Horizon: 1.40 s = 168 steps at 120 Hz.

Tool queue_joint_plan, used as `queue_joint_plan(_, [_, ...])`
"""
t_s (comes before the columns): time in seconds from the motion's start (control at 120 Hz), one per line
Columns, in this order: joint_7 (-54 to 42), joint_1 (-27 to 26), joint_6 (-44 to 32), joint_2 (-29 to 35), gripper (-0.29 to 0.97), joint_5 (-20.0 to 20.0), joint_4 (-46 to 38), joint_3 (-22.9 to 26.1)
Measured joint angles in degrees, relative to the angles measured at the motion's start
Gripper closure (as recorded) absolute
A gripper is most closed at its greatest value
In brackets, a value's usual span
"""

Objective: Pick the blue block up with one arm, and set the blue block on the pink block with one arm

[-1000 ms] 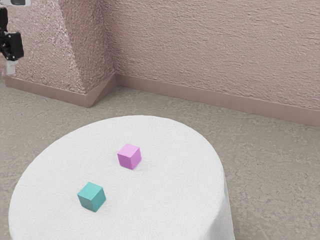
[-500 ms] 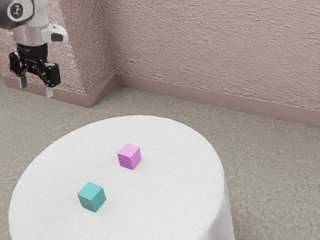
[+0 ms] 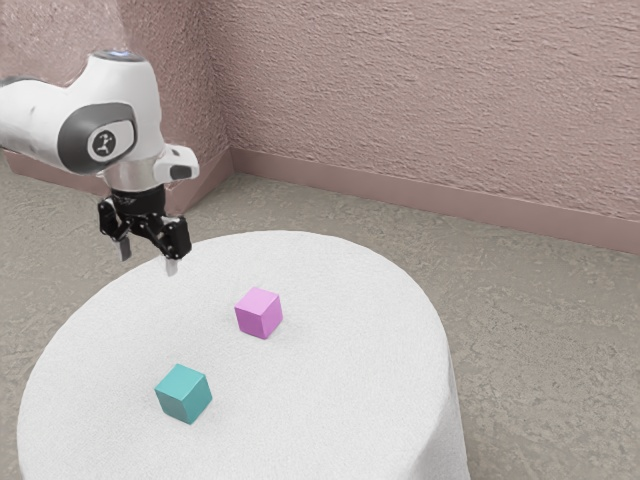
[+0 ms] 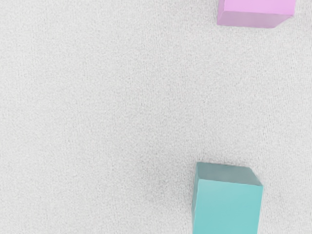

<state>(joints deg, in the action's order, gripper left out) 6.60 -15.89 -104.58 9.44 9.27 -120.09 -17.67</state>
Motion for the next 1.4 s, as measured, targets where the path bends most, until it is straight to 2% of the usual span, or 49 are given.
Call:
queue_joint_plan(0.183, [1.75,-1.30,-7.20,-0.95,0.00,-2.21,-7.81,0.00])
queue_joint_plan(0.333, [3.09,-3.61,-10.97,-3.80,0.00,-2.98,-10.28,0.00])
queue_joint_plan(0.675, [5.17,-4.15,-19.71,-6.76,0.00,-4.28,-18.71,0.00])
queue_joint_plan(1.0, [6.30,-5.38,-23.22,-12.01,0.00,-5.01,-19.33,0.00])
queue_joint_plan(1.283, [6.89,-4.04,-25.78,-16.03,0.00,-6.05,-18.85,0.03])
queue_joint_plan(1.4, [7.06,-4.09,-26.42,-16.13,0.13,-6.35,-18.88,0.03])
